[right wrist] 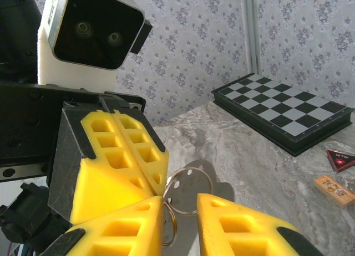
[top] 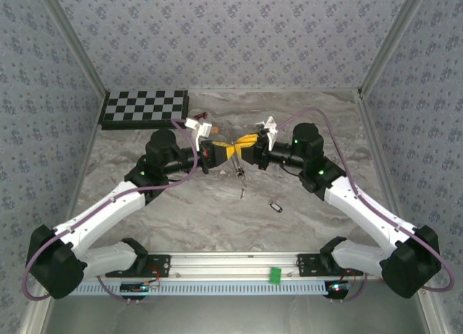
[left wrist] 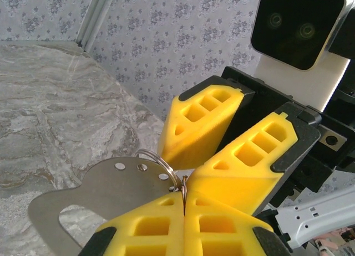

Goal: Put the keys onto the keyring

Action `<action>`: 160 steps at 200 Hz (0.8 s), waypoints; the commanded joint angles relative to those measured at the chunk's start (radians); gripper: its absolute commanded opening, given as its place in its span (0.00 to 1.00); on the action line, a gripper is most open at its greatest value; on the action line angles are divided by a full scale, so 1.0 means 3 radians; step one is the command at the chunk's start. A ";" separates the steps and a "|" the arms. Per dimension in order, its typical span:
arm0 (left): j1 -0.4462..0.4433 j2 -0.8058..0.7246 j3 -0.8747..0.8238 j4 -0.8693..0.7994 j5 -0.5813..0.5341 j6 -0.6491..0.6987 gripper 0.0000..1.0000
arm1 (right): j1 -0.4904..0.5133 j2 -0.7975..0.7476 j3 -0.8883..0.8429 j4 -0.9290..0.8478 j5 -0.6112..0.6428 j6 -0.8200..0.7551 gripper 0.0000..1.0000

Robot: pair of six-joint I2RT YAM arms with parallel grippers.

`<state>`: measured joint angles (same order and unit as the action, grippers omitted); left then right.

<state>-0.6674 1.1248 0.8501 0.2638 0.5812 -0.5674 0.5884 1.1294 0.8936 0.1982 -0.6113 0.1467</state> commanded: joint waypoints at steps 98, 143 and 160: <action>0.0016 0.0019 0.0154 0.0193 0.0083 0.0010 0.00 | 0.0048 0.0048 0.0032 -0.0057 -0.0277 -0.0049 0.18; 0.0018 0.0008 0.0161 0.0186 0.0086 0.0020 0.00 | 0.0043 0.0031 -0.0023 -0.0023 -0.0399 -0.0029 0.02; 0.0016 0.0018 0.0163 0.0196 0.0099 0.0016 0.00 | 0.0040 0.0045 -0.0008 -0.0032 -0.0459 -0.0010 0.00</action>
<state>-0.6586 1.1316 0.8501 0.2565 0.5900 -0.5667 0.5850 1.1423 0.8944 0.1989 -0.6544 0.1417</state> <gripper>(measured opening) 0.058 0.038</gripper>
